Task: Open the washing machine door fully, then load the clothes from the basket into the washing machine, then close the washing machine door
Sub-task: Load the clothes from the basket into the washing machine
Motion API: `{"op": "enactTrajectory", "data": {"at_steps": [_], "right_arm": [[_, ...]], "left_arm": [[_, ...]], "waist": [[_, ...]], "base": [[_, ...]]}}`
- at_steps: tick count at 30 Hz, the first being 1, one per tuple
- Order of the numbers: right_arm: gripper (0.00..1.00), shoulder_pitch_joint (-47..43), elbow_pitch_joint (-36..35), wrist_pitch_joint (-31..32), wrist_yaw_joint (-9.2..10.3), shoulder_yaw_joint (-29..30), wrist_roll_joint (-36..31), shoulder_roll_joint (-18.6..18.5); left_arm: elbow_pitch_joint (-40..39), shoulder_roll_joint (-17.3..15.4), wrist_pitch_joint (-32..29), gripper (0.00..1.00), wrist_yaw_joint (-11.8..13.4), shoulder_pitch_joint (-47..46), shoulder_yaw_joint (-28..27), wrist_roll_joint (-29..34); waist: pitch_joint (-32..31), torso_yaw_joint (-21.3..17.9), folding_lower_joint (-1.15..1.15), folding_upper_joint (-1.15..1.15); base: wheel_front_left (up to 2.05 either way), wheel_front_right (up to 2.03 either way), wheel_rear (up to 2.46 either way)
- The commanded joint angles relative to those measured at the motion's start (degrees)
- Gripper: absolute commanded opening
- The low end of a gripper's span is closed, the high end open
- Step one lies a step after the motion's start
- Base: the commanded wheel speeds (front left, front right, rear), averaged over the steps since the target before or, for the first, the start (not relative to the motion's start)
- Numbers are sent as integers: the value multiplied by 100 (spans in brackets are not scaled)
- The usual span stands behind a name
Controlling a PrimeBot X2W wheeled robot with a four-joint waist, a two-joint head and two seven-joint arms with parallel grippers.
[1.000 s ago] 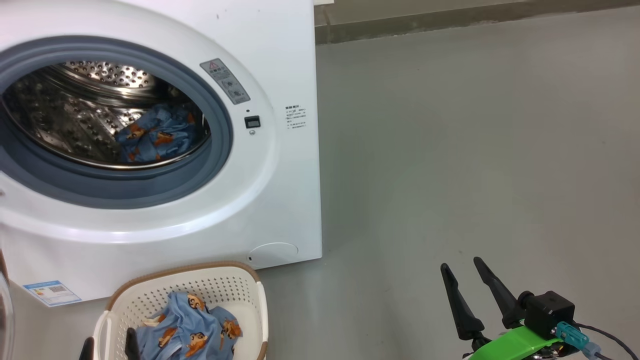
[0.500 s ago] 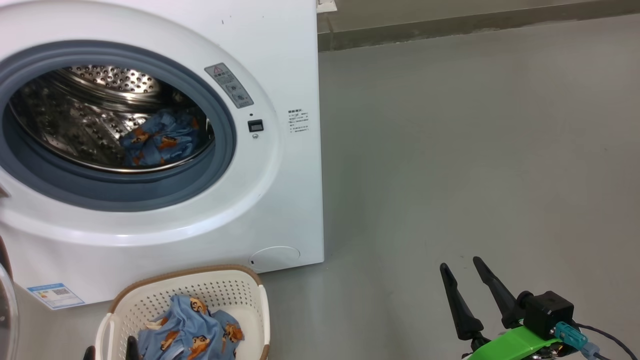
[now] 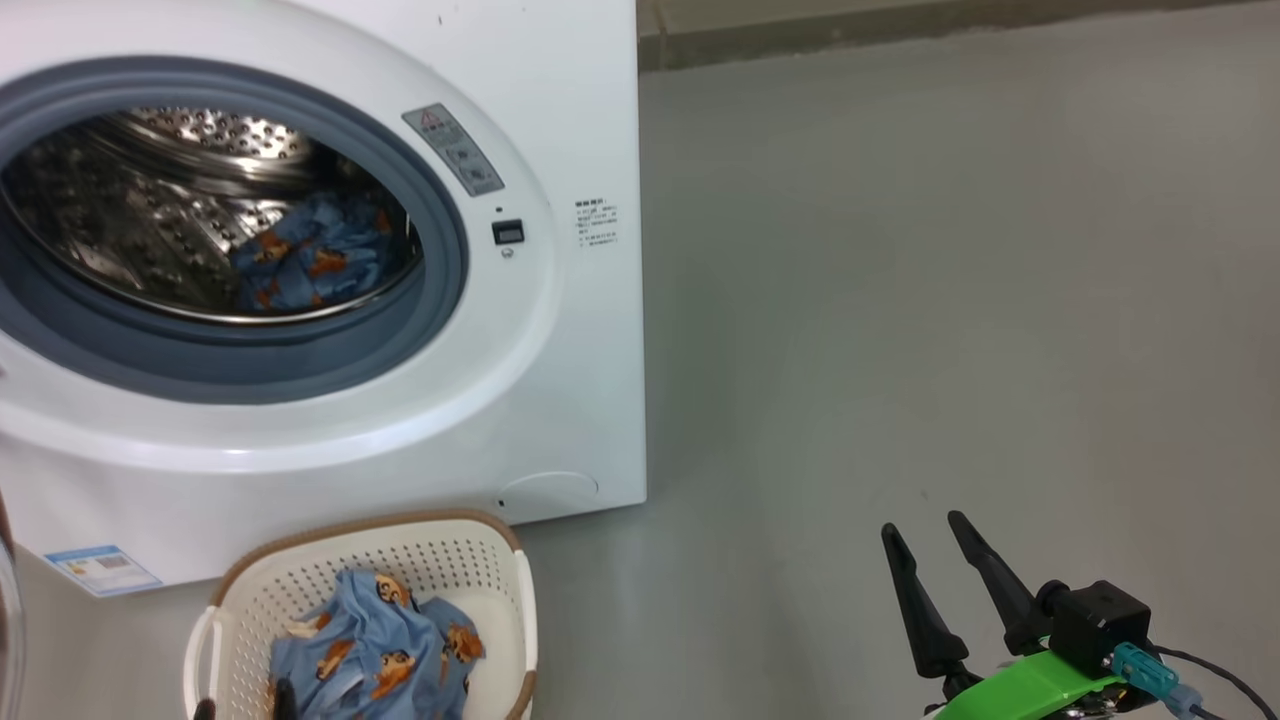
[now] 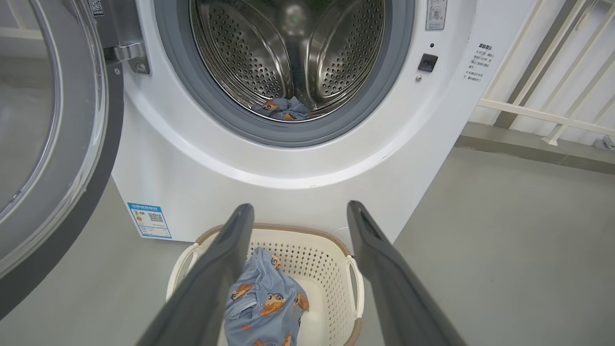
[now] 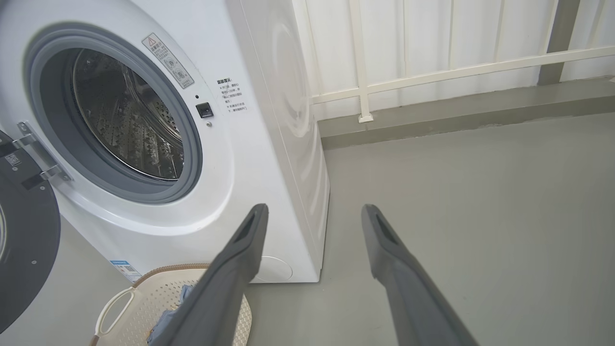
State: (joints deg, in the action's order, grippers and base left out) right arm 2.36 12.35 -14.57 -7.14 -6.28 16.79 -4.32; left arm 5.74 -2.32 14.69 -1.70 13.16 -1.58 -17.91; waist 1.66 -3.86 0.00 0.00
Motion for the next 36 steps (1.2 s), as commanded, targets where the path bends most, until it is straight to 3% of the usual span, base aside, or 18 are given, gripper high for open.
{"op": "enactTrajectory", "data": {"at_steps": [1, 19, 36], "right_arm": [[100, 113, -174, -43, -35, -125, 19, 7], [100, 773, -418, -43, -35, -184, 25, 16], [100, 1162, -650, -43, -35, -137, 52, 22]], "left_arm": [[-77, -56, 30, 100, 23, -350, -143, 24], [938, -56, 30, 100, -398, -2271, -319, 219], [2385, -205, 30, 100, -565, -3727, -635, 386]], "waist": [[161, -28, 0, 0], [1995, -275, 0, 0], [3251, -492, 0, 0]], "base": [[0, 0, 0], [0, 0, 0], [0, 0, 0]]}}
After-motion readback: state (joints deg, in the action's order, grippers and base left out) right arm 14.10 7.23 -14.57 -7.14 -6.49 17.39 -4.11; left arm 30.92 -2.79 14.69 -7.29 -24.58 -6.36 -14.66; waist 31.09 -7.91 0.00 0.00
